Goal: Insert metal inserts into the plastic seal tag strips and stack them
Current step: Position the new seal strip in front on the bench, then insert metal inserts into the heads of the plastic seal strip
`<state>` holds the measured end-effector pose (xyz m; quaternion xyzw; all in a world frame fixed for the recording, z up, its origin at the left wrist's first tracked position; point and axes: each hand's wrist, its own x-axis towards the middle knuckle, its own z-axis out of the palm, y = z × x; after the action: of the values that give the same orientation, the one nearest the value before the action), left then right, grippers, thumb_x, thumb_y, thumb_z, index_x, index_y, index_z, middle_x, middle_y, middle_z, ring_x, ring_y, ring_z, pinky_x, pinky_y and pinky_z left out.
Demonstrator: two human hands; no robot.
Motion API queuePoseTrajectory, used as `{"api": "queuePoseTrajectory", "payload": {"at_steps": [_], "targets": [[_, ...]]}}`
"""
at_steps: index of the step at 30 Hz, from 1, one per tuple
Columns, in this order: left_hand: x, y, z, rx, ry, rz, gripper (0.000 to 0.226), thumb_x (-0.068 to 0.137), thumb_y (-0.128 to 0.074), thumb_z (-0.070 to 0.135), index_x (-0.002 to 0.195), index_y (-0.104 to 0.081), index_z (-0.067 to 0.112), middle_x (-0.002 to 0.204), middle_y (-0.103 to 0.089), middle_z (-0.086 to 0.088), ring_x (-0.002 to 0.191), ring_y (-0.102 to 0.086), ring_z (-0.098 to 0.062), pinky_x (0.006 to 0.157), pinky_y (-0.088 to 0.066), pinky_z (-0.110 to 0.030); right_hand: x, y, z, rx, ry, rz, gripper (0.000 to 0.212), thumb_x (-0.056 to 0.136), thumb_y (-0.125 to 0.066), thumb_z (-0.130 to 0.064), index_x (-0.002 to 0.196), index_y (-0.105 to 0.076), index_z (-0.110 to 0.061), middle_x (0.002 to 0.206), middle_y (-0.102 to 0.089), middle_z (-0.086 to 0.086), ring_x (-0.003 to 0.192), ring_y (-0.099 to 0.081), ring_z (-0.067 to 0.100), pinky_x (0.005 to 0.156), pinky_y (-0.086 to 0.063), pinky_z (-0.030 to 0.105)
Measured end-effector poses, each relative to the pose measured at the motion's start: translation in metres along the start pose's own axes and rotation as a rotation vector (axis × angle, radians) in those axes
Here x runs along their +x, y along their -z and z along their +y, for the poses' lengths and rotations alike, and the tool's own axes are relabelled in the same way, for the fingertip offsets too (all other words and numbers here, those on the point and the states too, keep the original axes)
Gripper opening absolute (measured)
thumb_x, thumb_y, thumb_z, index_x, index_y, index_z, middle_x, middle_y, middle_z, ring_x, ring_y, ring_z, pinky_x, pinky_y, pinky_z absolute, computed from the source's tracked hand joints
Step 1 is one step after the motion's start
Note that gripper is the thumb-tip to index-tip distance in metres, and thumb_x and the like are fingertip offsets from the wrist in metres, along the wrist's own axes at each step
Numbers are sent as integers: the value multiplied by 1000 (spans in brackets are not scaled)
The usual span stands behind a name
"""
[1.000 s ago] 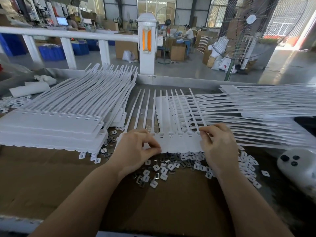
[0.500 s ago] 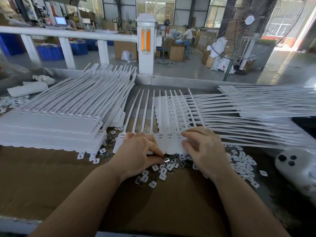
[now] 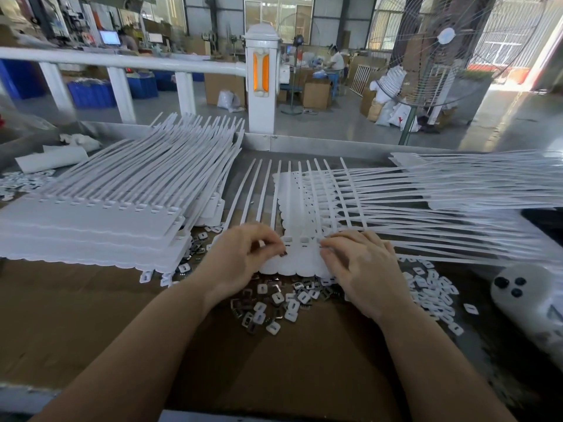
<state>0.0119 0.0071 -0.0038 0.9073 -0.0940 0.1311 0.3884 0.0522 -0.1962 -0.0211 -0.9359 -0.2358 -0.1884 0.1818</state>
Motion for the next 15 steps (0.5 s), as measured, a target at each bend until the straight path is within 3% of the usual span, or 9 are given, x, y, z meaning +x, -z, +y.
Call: {"api": "queuePoseTrajectory", "payload": {"at_steps": [5, 9, 15], "targets": [[8, 5, -9, -73, 128, 53, 18, 88, -61, 16, 78, -62, 31, 75, -65, 14, 67, -58, 5, 64, -43, -9, 2, 1, 2, 63, -9, -2, 27, 94, -46, -37, 112, -64, -30, 118, -56, -16, 115, -39, 7, 97, -21, 22], [4, 0, -13, -117, 123, 78, 16, 82, -67, 11, 80, -65, 26, 79, -67, 12, 73, -59, 7, 68, -40, -2, 1, 1, 3, 74, -15, -11, 26, 94, -47, -36, 111, -65, -29, 117, -57, -16, 114, -41, 8, 98, -22, 23], [1, 0, -13, -261, 151, 158, 11, 80, -68, 4, 82, -67, 15, 81, -69, 4, 74, -61, 3, 69, -42, -4, 2, 2, 1, 81, -24, -19, 24, 93, -48, -34, 110, -65, -28, 115, -58, -15, 112, -42, 9, 101, -28, 29]]}}
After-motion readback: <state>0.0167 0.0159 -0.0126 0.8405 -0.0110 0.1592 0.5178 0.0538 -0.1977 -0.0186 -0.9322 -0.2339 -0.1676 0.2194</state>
